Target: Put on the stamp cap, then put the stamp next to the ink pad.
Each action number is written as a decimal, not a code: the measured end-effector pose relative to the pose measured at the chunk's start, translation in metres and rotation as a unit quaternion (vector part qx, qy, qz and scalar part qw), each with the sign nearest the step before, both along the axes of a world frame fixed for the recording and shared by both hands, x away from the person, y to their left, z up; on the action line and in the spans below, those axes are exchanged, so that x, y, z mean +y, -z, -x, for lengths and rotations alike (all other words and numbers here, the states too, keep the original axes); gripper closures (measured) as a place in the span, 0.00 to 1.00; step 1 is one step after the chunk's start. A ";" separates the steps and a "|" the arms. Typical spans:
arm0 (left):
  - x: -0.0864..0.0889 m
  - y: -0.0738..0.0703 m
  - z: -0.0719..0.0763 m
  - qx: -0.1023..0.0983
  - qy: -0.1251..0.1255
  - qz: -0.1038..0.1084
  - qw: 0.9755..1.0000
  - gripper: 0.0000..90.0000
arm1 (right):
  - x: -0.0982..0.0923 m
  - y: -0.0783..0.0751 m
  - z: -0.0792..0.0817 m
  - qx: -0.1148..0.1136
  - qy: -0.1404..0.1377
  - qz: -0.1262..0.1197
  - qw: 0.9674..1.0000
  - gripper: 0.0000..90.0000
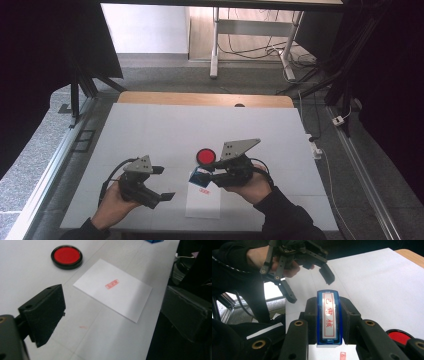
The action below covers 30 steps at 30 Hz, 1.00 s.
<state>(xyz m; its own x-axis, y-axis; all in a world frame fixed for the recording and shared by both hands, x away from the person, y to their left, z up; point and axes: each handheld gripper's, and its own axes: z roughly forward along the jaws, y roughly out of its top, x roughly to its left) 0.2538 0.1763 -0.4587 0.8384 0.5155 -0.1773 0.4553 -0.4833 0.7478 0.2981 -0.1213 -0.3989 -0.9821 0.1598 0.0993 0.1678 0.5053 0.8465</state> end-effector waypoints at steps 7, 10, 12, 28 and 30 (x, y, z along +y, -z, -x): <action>0.007 0.002 0.009 0.009 -0.034 -0.002 0.999 0.02 | -0.001 0.001 -0.001 -0.003 0.006 0.004 1.000 0.79; 0.013 0.003 0.013 0.011 -0.046 0.006 0.999 0.01 | -0.002 0.001 -0.001 -0.005 0.010 0.007 1.000 0.79; 0.018 0.003 0.016 0.012 -0.051 0.011 0.999 0.01 | -0.003 0.001 -0.002 -0.007 0.014 0.008 1.000 0.79; 0.041 0.012 0.038 0.021 -0.072 0.024 0.997 0.00 | -0.007 0.003 -0.002 -0.020 0.026 0.019 0.999 0.79; 0.044 0.013 0.040 0.023 -0.076 0.026 0.997 0.00 | -0.007 0.003 -0.003 -0.020 0.029 0.020 0.999 0.79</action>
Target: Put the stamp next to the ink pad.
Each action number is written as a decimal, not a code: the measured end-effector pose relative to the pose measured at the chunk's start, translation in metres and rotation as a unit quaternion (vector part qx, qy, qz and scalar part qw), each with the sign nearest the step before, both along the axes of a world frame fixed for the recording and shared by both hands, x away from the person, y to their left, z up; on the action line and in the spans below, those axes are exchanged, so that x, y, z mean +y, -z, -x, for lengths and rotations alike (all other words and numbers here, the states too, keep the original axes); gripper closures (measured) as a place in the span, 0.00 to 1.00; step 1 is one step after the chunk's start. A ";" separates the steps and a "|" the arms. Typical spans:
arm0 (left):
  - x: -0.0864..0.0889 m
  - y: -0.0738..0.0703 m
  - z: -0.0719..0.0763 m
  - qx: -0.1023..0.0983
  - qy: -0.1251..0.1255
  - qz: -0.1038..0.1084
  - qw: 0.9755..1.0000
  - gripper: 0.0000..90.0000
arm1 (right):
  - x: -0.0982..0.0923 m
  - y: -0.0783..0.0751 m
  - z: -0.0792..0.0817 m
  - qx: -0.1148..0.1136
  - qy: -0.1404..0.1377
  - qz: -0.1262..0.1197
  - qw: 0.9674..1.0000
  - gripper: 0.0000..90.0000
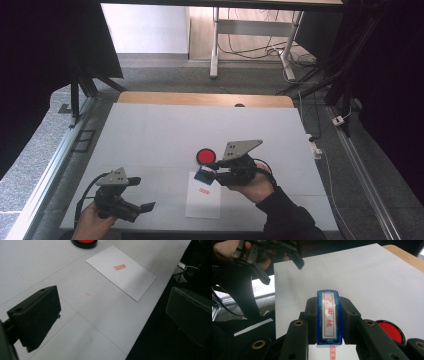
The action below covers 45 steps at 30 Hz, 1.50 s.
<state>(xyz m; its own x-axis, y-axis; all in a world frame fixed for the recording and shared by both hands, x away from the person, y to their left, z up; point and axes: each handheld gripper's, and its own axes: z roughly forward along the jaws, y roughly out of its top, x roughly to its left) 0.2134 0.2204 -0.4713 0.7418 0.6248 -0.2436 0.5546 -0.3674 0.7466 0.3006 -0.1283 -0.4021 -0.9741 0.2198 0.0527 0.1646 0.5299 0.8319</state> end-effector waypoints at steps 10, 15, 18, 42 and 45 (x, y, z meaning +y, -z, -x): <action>0.014 0.003 0.009 0.009 -0.028 0.002 1.000 0.00 | -0.003 0.003 -0.003 0.003 0.017 0.005 1.000 0.79; 0.021 0.005 0.013 0.012 -0.039 0.005 0.999 0.00 | -0.004 0.005 -0.005 0.003 0.029 0.008 1.000 0.79; 0.024 0.006 0.015 0.008 -0.044 0.008 0.999 0.00 | -0.006 0.005 -0.007 -0.001 0.036 0.012 0.999 0.79; 0.028 0.006 0.024 -0.002 -0.079 -0.042 0.996 0.00 | -0.038 0.020 -0.028 -0.007 0.116 0.045 0.992 0.79; 0.028 0.006 0.024 -0.002 -0.084 -0.046 0.995 0.00 | -0.044 0.023 -0.031 -0.008 0.129 0.053 0.990 0.79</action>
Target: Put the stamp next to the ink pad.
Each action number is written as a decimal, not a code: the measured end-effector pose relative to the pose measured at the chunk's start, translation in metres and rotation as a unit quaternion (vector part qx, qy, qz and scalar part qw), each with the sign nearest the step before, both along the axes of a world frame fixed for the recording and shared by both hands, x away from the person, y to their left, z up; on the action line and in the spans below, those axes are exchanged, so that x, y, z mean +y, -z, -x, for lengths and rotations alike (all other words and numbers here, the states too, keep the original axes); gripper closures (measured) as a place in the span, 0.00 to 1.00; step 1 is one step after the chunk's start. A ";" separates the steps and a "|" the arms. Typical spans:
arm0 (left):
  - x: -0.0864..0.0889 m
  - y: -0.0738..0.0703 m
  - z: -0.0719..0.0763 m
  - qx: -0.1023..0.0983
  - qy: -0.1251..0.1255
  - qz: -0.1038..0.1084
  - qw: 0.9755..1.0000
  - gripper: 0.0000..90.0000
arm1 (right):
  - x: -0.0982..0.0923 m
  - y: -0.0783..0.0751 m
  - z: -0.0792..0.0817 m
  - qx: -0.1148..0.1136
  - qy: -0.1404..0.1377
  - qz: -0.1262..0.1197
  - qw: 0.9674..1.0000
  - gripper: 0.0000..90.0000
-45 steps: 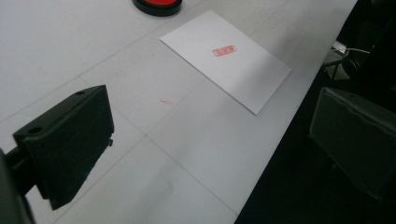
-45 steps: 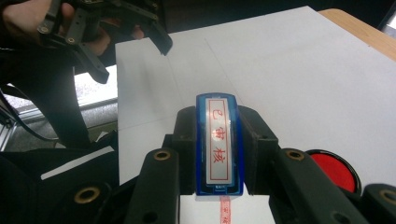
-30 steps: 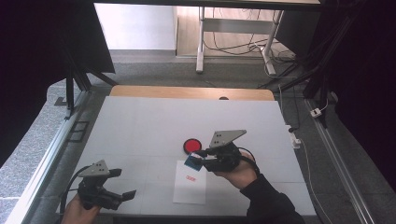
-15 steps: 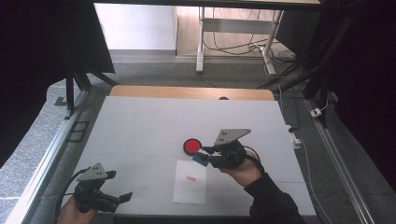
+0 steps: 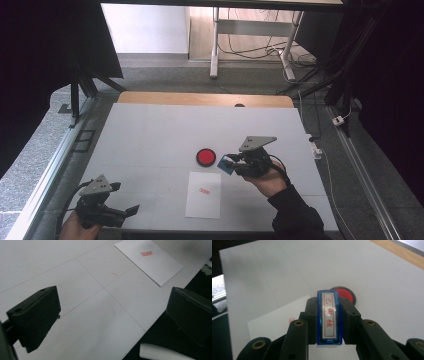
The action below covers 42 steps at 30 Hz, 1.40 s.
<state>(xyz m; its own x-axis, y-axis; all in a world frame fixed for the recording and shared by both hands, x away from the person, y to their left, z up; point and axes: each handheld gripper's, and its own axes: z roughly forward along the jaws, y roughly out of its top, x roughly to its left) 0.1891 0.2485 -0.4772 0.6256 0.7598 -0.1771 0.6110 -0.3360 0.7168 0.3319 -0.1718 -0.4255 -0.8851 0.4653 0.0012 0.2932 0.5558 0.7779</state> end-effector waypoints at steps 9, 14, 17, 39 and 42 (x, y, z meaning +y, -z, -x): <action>0.000 0.000 0.001 -0.001 0.000 -0.001 1.000 0.00 | -0.015 0.008 -0.010 -0.003 0.038 0.018 0.999 0.79; 0.001 0.000 0.001 0.001 -0.004 -0.001 1.000 0.00 | -0.022 0.013 -0.016 -0.007 0.059 0.033 0.998 0.79; 0.001 0.000 0.001 0.001 -0.006 0.001 1.000 0.00 | -0.027 0.017 -0.020 -0.009 0.070 0.043 0.997 0.79; 0.002 0.001 -0.001 0.008 -0.009 0.003 1.000 0.00 | -0.043 0.051 -0.035 -0.001 0.099 0.097 0.990 0.79; 0.002 0.001 -0.001 0.009 -0.008 0.002 1.000 0.00 | -0.043 0.054 -0.036 0.004 0.101 0.097 0.990 0.79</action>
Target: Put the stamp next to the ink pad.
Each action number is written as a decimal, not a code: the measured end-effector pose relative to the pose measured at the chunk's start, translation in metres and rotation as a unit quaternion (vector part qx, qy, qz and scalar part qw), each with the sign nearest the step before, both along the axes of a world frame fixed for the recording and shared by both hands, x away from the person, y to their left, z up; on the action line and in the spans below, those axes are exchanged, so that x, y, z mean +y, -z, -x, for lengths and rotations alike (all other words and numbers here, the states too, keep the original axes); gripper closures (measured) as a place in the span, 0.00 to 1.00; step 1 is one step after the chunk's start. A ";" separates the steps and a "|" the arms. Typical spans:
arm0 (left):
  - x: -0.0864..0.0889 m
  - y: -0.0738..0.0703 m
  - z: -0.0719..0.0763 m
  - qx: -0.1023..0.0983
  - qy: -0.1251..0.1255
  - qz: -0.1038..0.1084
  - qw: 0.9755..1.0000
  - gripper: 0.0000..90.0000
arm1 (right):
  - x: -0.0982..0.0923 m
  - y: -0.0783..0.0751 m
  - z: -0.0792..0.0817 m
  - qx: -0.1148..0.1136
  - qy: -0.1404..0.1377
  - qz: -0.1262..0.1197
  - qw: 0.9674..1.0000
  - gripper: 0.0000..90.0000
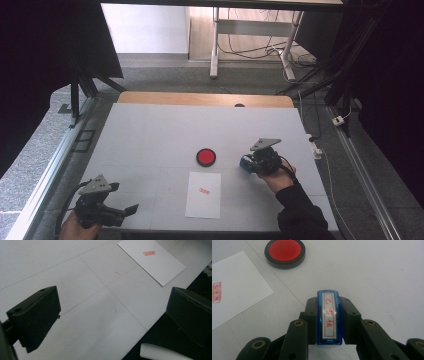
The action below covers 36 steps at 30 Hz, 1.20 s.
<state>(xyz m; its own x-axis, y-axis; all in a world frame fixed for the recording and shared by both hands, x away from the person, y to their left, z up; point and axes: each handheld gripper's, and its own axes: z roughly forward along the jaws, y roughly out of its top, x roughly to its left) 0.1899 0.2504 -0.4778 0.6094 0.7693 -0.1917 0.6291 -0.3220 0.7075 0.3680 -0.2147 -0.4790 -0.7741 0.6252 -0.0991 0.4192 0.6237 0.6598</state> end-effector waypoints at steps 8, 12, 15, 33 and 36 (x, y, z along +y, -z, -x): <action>-0.001 0.000 0.000 0.001 0.000 -0.002 1.000 0.00 | -0.001 0.005 -0.002 0.014 0.002 0.008 1.000 0.78; -0.001 0.000 0.000 0.002 0.001 -0.003 1.000 0.00 | -0.001 0.005 -0.003 0.017 0.008 0.003 1.000 0.75; -0.001 0.000 0.000 0.002 0.001 -0.003 1.000 0.00 | -0.002 0.005 -0.003 0.018 0.011 0.000 1.000 0.71; 0.001 0.001 -0.001 0.005 0.000 0.003 1.000 0.00 | 0.003 -0.006 0.001 0.024 0.029 -0.023 0.999 0.36; 0.001 0.001 -0.001 0.006 0.000 0.003 1.000 0.00 | 0.003 -0.009 0.004 0.025 0.030 -0.037 0.999 0.32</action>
